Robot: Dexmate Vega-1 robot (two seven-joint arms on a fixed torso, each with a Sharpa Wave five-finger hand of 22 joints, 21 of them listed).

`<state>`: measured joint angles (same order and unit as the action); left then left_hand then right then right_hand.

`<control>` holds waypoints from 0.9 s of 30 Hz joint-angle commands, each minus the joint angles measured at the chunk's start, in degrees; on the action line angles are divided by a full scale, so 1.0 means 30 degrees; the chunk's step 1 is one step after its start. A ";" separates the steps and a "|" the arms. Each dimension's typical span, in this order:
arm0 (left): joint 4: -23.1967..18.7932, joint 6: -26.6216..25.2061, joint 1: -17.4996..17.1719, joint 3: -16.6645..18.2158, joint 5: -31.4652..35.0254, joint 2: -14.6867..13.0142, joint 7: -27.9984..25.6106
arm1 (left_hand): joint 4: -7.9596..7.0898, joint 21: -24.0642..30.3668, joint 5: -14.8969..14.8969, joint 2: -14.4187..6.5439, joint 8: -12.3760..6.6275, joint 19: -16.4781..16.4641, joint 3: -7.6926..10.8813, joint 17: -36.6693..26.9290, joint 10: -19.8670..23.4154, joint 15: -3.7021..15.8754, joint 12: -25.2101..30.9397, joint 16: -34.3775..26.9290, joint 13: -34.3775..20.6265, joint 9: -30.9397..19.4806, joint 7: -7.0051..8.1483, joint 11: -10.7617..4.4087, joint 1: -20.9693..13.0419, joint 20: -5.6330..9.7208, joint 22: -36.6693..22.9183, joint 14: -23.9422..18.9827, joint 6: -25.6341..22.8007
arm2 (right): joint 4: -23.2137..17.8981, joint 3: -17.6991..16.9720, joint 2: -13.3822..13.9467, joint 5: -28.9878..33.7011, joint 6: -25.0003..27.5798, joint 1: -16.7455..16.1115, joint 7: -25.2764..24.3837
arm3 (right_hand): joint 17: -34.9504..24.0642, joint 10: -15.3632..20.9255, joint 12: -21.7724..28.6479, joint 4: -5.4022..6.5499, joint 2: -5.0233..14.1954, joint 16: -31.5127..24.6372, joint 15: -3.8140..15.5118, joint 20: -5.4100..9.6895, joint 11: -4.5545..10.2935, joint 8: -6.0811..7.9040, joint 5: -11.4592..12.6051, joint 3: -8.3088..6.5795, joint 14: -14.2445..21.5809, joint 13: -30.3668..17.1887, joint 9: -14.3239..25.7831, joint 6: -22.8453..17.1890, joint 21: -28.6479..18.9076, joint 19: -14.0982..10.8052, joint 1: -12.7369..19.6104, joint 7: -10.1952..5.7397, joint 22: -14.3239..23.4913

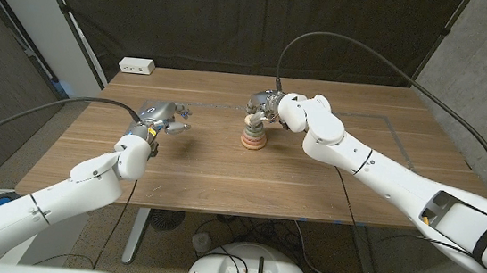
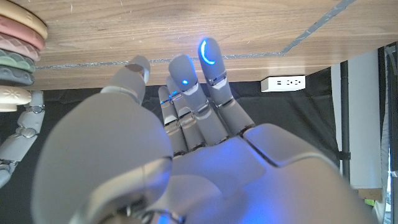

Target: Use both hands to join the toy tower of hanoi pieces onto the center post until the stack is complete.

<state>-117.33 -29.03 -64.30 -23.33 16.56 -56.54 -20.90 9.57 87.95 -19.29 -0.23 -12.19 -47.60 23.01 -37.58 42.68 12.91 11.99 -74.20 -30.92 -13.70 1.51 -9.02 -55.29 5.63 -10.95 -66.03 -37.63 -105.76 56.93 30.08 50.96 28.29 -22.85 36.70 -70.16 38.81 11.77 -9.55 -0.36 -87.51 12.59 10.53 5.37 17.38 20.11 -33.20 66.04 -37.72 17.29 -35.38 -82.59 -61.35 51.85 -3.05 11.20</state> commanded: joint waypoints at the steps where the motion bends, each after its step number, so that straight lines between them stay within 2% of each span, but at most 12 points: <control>1: -0.0072 -0.0041 -0.0146 0.0071 -0.0097 -0.0050 -0.0106 | -0.0024 0.0109 -0.0019 0.0014 -0.0048 -0.0176 0.0165 0.0028 0.0174 -0.0083 -0.0076 0.0101 -0.0053 -0.0080 0.0012 -0.0024 -0.0146 0.2149 -0.0046 -0.0094 -0.0197 | 0.0154 -0.0009 0.0179 -0.0282 0.0062 0.0049 -0.0121 | -0.0065 0.0574 0.0100 0.0036 0.0620 0.0001 -0.0030 0.0755 0.0343 0.0089 0.0144 -0.0101 0.0065 0.0020 0.0004 -0.0166 0.0013 -0.0081 0.0610 0.0023 0.0020; 27: -0.0085 -0.0058 -0.0184 0.0005 -0.0152 0.0002 -0.0152 | -0.0021 0.0104 -0.0017 0.0010 -0.0057 -0.0181 0.0212 -0.0110 0.0181 -0.0084 -0.0081 0.0054 -0.0061 -0.0087 0.0008 -0.0028 -0.0122 0.2150 -0.0042 -0.0149 -0.0263 | -0.0009 0.0071 0.0405 -0.0546 0.0235 -0.0014 -0.0207 | -0.0095 0.0652 0.0079 0.0068 0.0672 -0.0029 -0.0032 0.0757 0.0369 0.0087 0.0153 -0.0083 0.0097 0.0001 0.0013 -0.0273 0.0029 -0.0051 0.0555 0.0000 0.0014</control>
<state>-117.52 -29.12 -64.37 -23.46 16.40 -56.60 -21.06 9.41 87.94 -19.29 -0.23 -12.20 -47.82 23.17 -37.84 42.68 12.59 11.99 -73.99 -30.92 -13.70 1.74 -9.00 -55.29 5.85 -10.95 -66.34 -37.86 -105.91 56.61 31.25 49.54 28.95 -22.91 35.99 -70.16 39.24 11.93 -9.55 -0.36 -87.51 12.59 10.53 5.51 17.39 20.39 -33.20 66.04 -37.55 17.19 -35.71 -82.59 -61.35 51.85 -2.72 11.20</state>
